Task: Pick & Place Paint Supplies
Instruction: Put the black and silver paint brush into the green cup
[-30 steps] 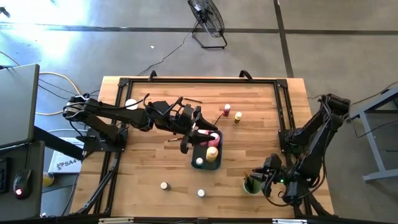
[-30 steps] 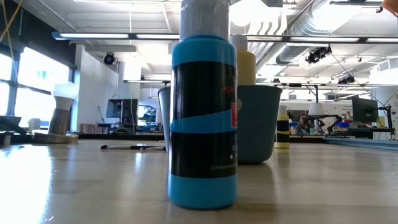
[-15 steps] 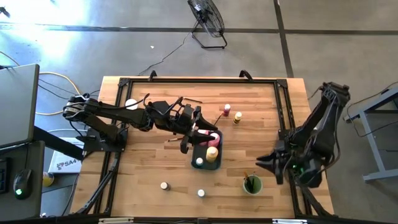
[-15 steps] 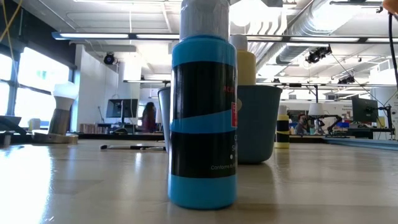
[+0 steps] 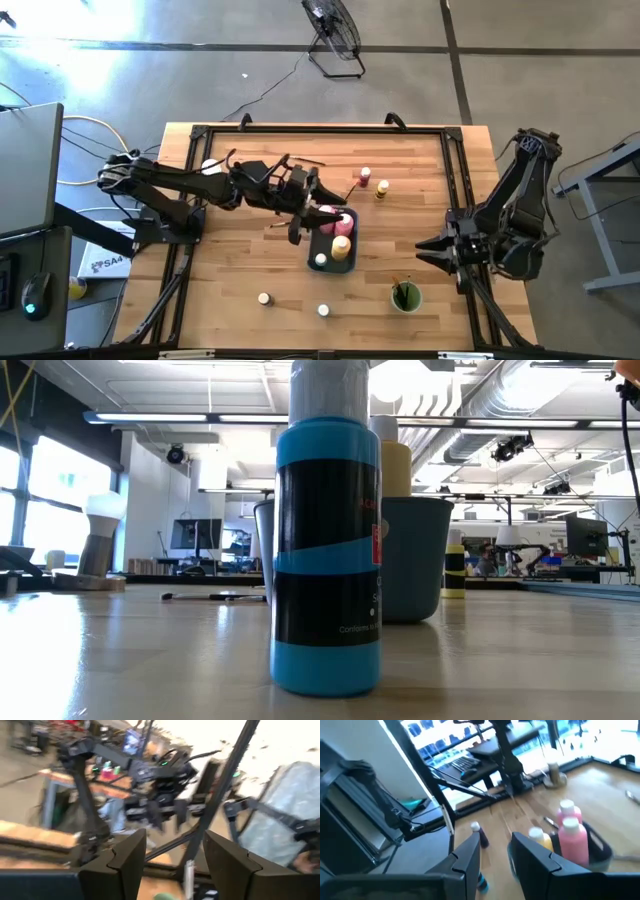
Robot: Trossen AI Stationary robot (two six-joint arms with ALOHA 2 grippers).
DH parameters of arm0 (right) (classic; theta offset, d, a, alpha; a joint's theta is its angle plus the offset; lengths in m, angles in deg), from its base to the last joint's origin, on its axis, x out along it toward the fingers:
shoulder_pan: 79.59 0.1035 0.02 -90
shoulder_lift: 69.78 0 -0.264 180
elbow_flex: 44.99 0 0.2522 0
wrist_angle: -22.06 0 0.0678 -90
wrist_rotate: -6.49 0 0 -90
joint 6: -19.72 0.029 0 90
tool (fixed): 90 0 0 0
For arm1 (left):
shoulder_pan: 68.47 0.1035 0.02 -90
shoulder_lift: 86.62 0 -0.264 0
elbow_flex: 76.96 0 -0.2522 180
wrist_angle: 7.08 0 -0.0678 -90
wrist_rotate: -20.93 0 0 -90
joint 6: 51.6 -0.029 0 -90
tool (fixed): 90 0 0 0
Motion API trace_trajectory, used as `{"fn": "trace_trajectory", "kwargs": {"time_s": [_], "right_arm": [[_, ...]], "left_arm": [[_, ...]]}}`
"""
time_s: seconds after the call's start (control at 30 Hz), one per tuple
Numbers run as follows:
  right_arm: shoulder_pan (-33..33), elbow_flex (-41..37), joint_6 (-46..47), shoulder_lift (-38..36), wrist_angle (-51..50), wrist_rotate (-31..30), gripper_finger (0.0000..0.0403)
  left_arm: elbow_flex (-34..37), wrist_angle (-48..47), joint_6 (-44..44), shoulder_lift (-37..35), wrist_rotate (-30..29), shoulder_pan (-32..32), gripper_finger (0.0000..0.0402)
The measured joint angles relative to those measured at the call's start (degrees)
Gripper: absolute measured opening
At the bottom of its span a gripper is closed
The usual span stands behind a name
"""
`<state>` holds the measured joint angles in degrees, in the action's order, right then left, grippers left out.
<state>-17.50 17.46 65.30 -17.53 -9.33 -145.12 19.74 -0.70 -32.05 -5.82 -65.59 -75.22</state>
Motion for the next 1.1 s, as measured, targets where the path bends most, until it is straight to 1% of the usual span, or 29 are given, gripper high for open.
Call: {"fn": "trace_trajectory", "kwargs": {"time_s": [0.23,0.3,0.37,0.43,0.5,0.57,0.67,0.73,0.83,0.97,1.1], "right_arm": [[0.0,0.0,-18.01,0.0,10.09,-0.87,0.0106],[0.0,0.0,-23.22,0.0,12.76,-3.13,0.0106],[-0.16,0.0,-28.53,0.0,15.01,-6.21,0.0106],[-1.32,0.0,-32.73,0.02,17.33,-8.62,0.0106],[-3.36,0.02,-35.25,0.0,18.88,-8.76,0.0106],[-6.11,0.02,-36.77,0.0,20.94,-8.08,0.0105],[-11.66,0.02,-36.84,0.0,23.22,-4.3,0.0106],[-15.95,0.02,-36.85,0.0,24.07,0.43,0.0105],[-22.56,0.02,-36.82,0.02,25.22,8.0,0.0105],[-30.67,0.02,-36.8,0.02,26.43,15.94,0.0105],[-37.23,0.02,-36.66,0.04,27.62,20.76,0.0105]], "left_arm": [[-0.06,-12.78,-6.14,-8.39,-7.71,0.0,0.0193],[0.02,-18.0,-7.47,-11.39,-10.68,-0.02,0.0193],[-0.15,-20.51,-7.8,-13.15,-13.33,-0.02,0.0193],[0.03,-25.37,-7.77,-15.11,-15.88,-0.02,0.0193],[-0.14,-27.57,-7.78,-15.52,-17.79,-0.01,0.0193],[0.13,-32.21,-7.86,-16.58,-20.17,-0.02,0.0193],[-0.08,-34.86,-7.51,-16.93,-24.52,-0.02,0.0193],[0.11,-37.79,-7.86,-17.58,-29.45,0.0,0.0193],[0.07,-39.95,-10.96,-18.78,-36.68,0.02,0.0193],[0.02,-40.91,-13.5,-20.93,-45.26,0.02,0.0193],[0.02,-42.69,-13.87,-23.95,-49.64,0.02,0.0193]]}}
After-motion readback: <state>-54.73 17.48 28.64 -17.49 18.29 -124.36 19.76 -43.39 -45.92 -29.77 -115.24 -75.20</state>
